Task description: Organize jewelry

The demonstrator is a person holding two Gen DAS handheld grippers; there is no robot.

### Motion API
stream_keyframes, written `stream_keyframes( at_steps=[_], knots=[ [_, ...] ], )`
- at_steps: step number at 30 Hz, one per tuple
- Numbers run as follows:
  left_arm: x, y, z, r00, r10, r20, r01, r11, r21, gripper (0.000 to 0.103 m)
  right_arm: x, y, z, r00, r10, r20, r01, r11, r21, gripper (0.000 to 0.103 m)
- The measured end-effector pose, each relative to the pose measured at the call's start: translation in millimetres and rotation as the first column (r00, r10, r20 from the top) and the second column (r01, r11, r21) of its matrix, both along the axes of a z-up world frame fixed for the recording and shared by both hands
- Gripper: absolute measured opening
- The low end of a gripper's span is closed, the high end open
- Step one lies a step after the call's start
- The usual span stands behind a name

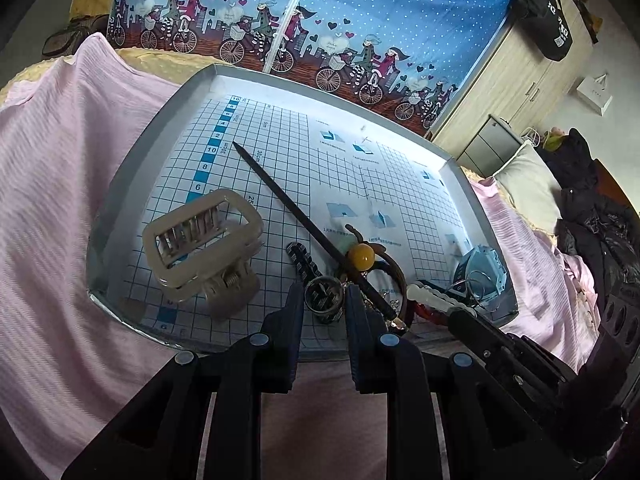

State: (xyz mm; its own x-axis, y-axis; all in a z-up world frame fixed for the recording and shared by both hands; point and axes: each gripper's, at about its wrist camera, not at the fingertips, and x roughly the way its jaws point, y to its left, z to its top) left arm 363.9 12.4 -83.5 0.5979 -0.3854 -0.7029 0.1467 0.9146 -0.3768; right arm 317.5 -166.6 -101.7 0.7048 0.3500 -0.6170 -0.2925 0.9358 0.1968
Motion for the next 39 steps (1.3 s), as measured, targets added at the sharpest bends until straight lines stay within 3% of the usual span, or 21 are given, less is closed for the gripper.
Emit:
stream_keyframes(
  at_steps=[4, 11, 12, 14, 18, 21, 25, 27, 32, 39],
  knots=[
    [0, -2, 0, 1.000, -0.008, -0.004, 0.008, 1.000, 0.007, 0.021, 0, 0, 0, 1.000, 0.001, 0.000, -0.001, 1.000, 0.001, 0.005],
    [-5, -6, 10, 0.999, -0.002, 0.039, 0.001, 0.999, 0.036, 0.059, -5, -6, 5, 0.999, -0.020, 0.027, 0.020, 1.000, 0.017, 0.007],
    [-6, -4, 11, 0.999, 0.006, 0.044, -0.008, 0.999, 0.035, 0.060, -6, -8, 7, 0.999, -0.028, 0.036, 0.027, 0.999, 0.021, 0.008],
    [-7, 0, 14, 0.998, 0.022, 0.053, -0.024, 0.999, 0.023, 0.061, -9, -13, 13, 0.997, -0.047, 0.057, 0.045, 0.999, 0.028, 0.020],
    [-14, 11, 28, 0.993, 0.074, 0.087, -0.075, 0.997, 0.013, 0.062, -18, -22, 27, 0.991, -0.081, 0.110, 0.078, 0.996, 0.031, 0.034],
    [-24, 16, 43, 0.986, 0.091, 0.140, -0.095, 0.995, 0.019, 0.080, -25, -27, 39, 0.983, -0.104, 0.152, 0.099, 0.994, 0.041, 0.050],
    [-41, 16, 65, 0.969, 0.096, 0.229, -0.108, 0.993, 0.040, 0.085, -37, -33, 54, 0.972, -0.115, 0.205, 0.105, 0.993, 0.060, 0.066],
    [-50, 14, 75, 0.961, 0.090, 0.263, -0.109, 0.992, 0.058, 0.098, -41, -34, 63, 0.967, -0.115, 0.230, 0.101, 0.992, 0.070, 0.075],
    [-80, 11, 101, 0.927, 0.067, 0.368, -0.105, 0.991, 0.083, 0.100, -63, -38, 86, 0.945, -0.107, 0.309, 0.083, 0.992, 0.090, 0.103],
    [-139, 8, 127, 0.857, 0.044, 0.514, -0.122, 0.985, 0.119, 0.101, -103, -39, 112, 0.903, -0.121, 0.412, 0.098, 0.992, 0.077, 0.103]
  ],
)
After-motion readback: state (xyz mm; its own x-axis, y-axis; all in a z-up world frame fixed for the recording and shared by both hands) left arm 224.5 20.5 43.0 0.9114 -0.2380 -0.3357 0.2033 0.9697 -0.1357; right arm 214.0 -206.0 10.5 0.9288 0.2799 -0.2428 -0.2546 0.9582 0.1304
